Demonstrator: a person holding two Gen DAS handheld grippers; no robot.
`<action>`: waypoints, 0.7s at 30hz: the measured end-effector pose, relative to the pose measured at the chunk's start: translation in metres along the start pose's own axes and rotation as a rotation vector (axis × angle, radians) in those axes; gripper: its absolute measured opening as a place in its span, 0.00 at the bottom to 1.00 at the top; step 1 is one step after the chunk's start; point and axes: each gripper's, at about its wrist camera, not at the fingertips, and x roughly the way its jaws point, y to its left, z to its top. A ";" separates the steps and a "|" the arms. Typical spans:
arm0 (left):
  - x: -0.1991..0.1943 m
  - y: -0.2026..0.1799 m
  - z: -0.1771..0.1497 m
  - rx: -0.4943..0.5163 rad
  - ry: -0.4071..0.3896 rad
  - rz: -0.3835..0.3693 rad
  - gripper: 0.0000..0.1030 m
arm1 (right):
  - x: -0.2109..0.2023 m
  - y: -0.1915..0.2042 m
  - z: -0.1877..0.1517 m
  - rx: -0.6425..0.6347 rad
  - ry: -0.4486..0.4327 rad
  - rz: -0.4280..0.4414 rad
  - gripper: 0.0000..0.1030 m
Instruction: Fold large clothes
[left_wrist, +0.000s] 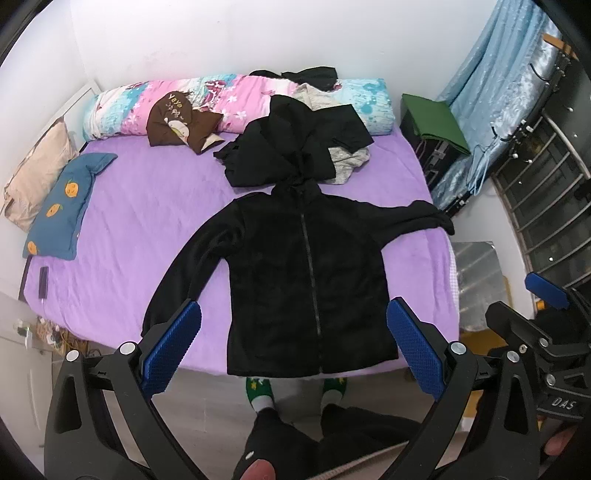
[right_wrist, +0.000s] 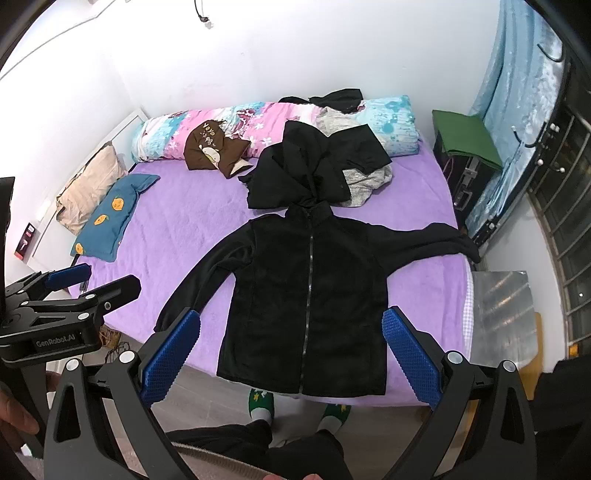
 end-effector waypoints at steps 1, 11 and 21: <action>0.000 0.000 0.000 0.000 0.001 0.000 0.94 | 0.001 0.000 0.001 0.001 0.000 0.000 0.94; 0.000 0.002 0.000 -0.008 0.003 -0.011 0.94 | 0.003 0.001 0.000 -0.004 0.000 0.002 0.94; 0.006 0.009 -0.002 -0.051 0.016 -0.001 0.94 | 0.015 0.006 0.004 -0.032 0.018 0.016 0.94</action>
